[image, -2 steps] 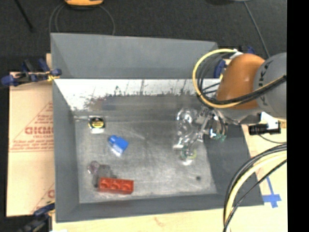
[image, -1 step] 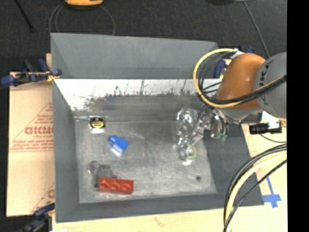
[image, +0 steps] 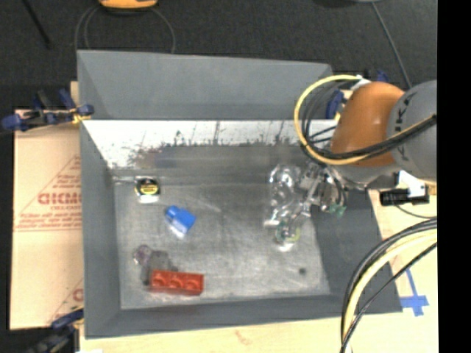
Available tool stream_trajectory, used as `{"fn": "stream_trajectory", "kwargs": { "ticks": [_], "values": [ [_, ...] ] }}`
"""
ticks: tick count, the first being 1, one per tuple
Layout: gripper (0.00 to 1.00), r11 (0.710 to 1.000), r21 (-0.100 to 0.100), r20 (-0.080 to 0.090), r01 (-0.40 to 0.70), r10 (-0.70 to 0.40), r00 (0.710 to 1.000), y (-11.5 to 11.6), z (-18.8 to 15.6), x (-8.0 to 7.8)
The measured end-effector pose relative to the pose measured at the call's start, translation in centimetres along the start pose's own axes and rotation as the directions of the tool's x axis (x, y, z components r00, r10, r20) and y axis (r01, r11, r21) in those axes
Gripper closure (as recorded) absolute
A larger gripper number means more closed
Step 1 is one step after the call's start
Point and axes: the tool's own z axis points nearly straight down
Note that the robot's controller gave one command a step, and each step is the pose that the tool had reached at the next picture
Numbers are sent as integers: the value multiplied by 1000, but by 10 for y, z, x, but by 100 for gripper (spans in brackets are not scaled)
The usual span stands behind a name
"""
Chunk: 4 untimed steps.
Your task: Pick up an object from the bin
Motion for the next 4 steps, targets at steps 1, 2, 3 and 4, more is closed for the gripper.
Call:
{"fn": "stream_trajectory", "kwargs": {
  "ticks": [1, 2, 3, 4],
  "values": [
    [0, 983, -1, 14, -185, 185, 983, 15, 3, 3],
    [0, 998, -5, 25, -70, 70, 997, 8, 3, 6],
    [0, 995, -1, 20, -101, 101, 995, 24, 4, -7],
    [0, 992, -9, 25, -130, 130, 991, 20, 4, -1]
  ]
}}
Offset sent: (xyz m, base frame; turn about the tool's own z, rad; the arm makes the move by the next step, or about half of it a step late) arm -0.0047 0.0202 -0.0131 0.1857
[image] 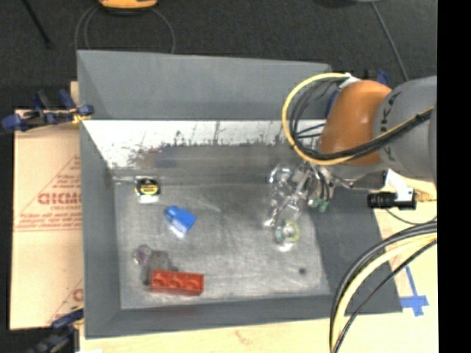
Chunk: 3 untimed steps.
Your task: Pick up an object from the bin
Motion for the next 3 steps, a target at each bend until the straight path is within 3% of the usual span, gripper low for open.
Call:
{"fn": "stream_trajectory", "kwargs": {
  "ticks": [1, 2, 3],
  "values": [
    [0, 985, 15, -27, -170, 170, 985, 8, -22, 16],
    [0, 990, 12, -30, -138, 138, 990, 82, -5, 40],
    [0, 996, 11, -29, -94, 94, 995, 129, 1, 50]
  ]
}}
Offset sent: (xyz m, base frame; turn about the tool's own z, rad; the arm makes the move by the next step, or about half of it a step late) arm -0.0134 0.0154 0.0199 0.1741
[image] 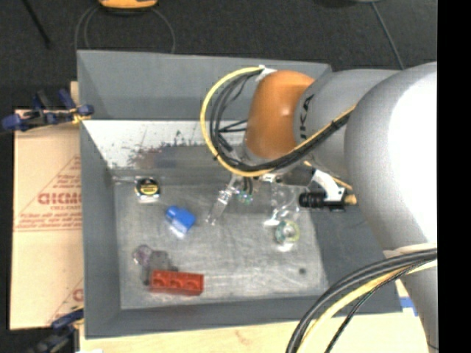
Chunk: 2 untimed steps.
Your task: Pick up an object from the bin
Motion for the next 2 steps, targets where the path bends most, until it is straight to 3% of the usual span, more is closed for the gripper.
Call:
{"fn": "stream_trajectory", "kwargs": {
  "ticks": [1, 2],
  "values": [
    [0, 1000, 0, -6, -14, 14, 1000, 72, -4, 77],
    [0, 994, 7, -6, 112, -112, 994, 59, 31, 57]
  ]
}}
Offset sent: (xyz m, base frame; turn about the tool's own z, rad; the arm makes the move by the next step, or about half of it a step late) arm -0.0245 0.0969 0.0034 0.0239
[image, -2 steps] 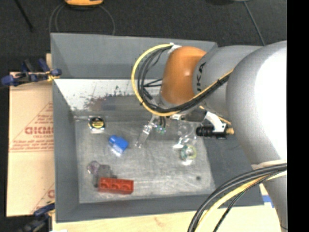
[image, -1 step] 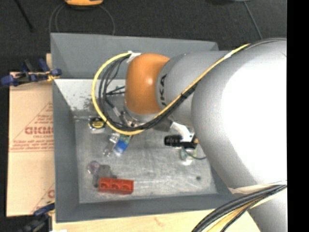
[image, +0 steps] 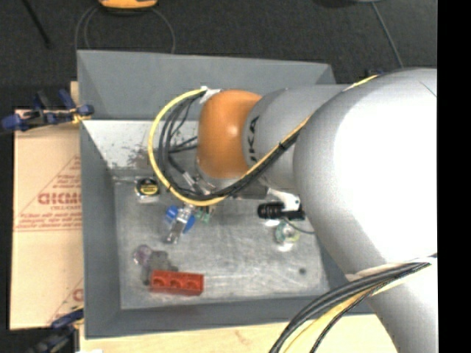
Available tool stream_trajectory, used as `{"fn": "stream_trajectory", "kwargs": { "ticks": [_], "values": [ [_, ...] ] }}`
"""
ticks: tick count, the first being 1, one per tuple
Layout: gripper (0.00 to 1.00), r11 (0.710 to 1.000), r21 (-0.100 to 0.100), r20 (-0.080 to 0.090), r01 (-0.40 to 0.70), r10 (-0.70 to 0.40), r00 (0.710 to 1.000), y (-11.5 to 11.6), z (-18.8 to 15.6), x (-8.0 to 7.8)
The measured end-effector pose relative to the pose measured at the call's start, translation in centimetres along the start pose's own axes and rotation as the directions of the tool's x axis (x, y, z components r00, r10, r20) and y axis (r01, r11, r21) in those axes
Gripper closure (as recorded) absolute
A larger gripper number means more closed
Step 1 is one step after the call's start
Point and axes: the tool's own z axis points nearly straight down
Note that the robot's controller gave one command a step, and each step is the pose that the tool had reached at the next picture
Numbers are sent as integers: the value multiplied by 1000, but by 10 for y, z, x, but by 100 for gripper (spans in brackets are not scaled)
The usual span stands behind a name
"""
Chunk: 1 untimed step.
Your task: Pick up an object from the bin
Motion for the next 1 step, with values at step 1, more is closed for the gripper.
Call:
{"fn": "stream_trajectory", "kwargs": {
  "ticks": [1],
  "values": [
    [100, 1000, -2, 2, 1, -1, 1000, 1, -1, 0]
  ]
}}
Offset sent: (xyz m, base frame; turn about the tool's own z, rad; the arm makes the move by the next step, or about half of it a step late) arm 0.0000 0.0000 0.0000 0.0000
